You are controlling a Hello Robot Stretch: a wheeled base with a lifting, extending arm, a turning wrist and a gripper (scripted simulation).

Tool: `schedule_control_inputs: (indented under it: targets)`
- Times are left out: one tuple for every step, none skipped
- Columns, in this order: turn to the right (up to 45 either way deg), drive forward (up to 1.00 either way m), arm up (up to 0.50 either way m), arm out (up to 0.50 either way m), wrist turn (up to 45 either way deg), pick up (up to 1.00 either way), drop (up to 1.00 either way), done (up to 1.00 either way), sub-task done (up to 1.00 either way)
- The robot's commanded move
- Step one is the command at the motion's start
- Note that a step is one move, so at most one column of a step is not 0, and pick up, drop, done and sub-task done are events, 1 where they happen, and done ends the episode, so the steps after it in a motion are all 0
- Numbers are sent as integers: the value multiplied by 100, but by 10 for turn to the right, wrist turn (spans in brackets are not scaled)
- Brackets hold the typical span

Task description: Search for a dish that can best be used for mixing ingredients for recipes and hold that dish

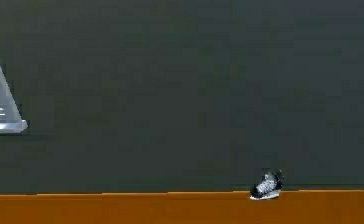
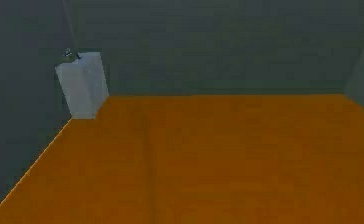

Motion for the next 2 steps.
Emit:
schedule_control_inputs:
  targets:
    - [-450, 0, 0, 0, 0, 0, 0, 0, 0]
    - [-60, 0, 0, 0, 0, 0, 0, 0, 0]
